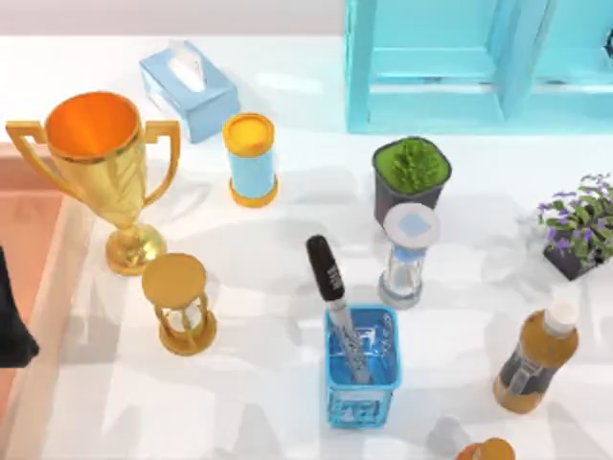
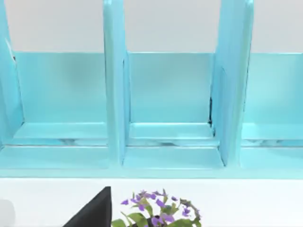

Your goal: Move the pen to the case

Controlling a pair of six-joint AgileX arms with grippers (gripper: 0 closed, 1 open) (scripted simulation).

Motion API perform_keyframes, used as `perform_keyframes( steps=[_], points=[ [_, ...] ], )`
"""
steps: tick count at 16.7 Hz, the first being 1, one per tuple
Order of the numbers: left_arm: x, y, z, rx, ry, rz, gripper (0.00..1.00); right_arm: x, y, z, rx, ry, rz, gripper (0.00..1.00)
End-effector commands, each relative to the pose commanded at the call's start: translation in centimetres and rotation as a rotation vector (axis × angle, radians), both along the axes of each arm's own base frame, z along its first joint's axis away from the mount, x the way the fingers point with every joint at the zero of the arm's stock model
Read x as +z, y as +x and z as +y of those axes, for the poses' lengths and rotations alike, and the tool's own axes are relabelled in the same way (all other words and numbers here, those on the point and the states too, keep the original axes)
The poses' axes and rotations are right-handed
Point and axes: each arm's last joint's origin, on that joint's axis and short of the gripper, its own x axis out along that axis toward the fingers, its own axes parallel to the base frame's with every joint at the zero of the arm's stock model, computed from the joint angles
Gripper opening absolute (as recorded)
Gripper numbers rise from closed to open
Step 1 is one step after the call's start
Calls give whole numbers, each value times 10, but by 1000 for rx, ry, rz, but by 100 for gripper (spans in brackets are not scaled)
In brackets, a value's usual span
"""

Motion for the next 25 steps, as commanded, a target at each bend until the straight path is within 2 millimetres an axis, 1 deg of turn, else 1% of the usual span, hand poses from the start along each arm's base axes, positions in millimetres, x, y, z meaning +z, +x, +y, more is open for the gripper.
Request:
perform_keyframes(
  steps=[4, 7, 10, 13, 16, 19, 22, 25],
  points=[
    [1, 2, -3, -28, 4, 8, 100, 0, 0, 0, 0, 0, 0, 100],
    [7, 8, -16, -127, -6, 18, 100, 0, 0, 0, 0, 0, 0, 100],
    [15, 19, -39, -268, -50, 41, 100, 0, 0, 0, 0, 0, 0, 100],
    [17, 31, -72, -426, -126, 90, 100, 0, 0, 0, 0, 0, 0, 100],
    [3, 35, -107, -569, -214, 183, 100, 0, 0, 0, 0, 0, 0, 100],
    [-21, 28, -133, -670, -303, 299, 100, 0, 0, 0, 0, 0, 0, 100],
    [-42, 14, -142, -725, -385, 405, 100, 0, 0, 0, 0, 0, 0, 100],
    [-54, 5, -141, -739, -441, 467, 100, 0, 0, 0, 0, 0, 0, 100]
  ],
)
